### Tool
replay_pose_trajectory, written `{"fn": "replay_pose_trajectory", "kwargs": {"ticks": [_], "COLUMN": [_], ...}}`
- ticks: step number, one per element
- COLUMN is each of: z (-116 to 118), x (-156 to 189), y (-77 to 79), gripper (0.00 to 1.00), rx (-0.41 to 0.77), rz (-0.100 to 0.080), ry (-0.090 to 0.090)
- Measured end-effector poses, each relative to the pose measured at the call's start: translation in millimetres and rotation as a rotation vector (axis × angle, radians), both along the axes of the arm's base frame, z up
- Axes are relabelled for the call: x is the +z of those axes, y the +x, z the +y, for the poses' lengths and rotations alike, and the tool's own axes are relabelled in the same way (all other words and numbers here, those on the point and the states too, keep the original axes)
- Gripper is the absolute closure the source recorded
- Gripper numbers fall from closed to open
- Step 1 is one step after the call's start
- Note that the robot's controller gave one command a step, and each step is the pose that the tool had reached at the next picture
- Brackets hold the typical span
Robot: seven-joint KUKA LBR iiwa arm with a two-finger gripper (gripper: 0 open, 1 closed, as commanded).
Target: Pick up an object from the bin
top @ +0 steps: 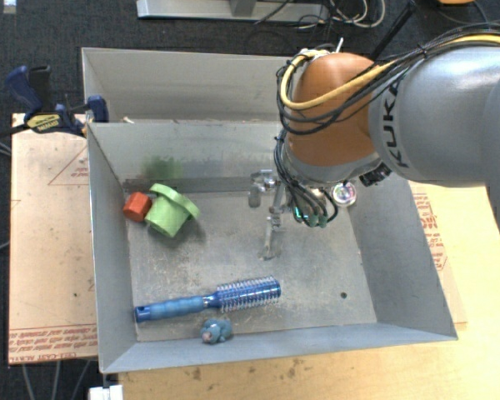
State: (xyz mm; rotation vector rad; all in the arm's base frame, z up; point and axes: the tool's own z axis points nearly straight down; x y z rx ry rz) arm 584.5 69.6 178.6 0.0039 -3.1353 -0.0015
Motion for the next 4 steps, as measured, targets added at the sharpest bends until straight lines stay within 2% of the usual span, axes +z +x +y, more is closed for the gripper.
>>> {"fn": "replay_pose_trajectory", "kwargs": {"ticks": [1,2,3,4], "z": [1,13,12,5], "x": [-54,-111,-110,48], "y": [-103.6,-94.1,-95.3,-60.3], "gripper": [0.00,0.00,1.00,1.00], "rx": [0.060,-0.038,-0.040,-0.021], "rz": [0.005,-0.009,-0.005,-0.015], "ry": [-0.001,0.001,0.000,0.001]}}
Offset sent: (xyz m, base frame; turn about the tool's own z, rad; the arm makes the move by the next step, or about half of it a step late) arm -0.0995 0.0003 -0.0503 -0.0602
